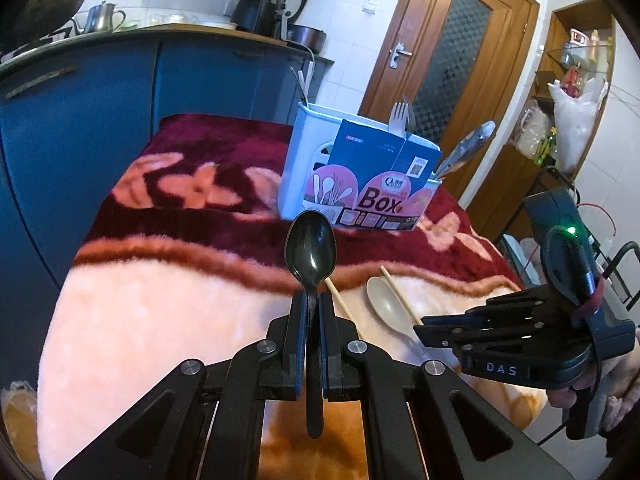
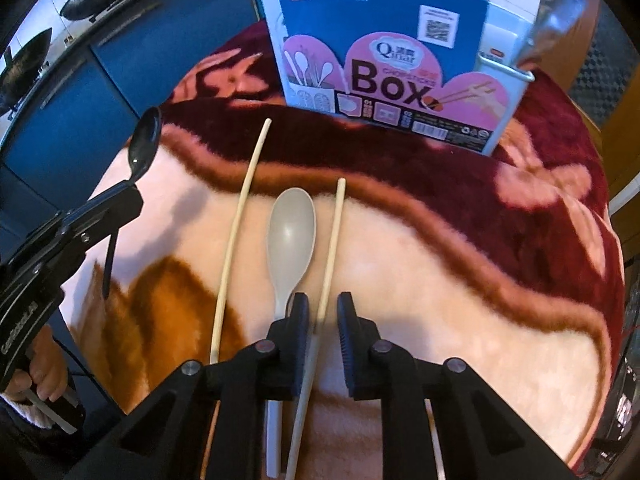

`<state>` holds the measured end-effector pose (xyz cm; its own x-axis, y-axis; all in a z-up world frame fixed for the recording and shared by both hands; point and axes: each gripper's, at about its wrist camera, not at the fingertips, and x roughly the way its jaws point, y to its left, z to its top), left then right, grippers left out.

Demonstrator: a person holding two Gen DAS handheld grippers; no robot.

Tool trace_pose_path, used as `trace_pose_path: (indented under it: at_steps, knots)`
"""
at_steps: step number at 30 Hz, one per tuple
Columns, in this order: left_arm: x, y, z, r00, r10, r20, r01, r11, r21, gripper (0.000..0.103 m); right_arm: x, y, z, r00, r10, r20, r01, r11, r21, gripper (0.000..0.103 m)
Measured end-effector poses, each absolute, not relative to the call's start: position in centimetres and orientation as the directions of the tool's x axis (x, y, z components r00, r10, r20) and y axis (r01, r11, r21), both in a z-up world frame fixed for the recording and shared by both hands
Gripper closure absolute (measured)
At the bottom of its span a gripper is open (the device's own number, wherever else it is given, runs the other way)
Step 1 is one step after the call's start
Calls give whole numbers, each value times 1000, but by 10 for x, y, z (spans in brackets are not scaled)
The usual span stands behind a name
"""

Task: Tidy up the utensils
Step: 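Lower the right gripper over the wooden chopstick and grasp it, then carry the black spoon and wooden chopstick into the holder and open both grippers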

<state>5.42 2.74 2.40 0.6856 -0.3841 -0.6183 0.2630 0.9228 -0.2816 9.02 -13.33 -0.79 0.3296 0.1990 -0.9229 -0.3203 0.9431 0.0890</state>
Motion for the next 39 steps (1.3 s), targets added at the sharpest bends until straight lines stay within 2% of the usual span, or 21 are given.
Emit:
trace_pose_path:
  at_steps: [5,11,22,30,39]
  knots:
    - [55,27,26,695,-387,-606,261,921,-289,98,95,-145,-7,345,251,-905,-303,942,145,97]
    - [56,25,31,708,-390,-589,256,919,-300,98,80,-170,1,430,325,-842,-259,938,230,97]
    - [70,16,53,764,-402,-505,254,907,-336,98,55,-240,43,722,348,-598,-141,920,364,97]
    - [99,5,72,798,-410,-442,265,897,-354,98,64,-265,66,826,277,-490,-113,934,339,97]
    - [142,-6,101,823,-443,-355,296,869,-397,98,77,-276,81,874,276,-401,-143,933,330,97]
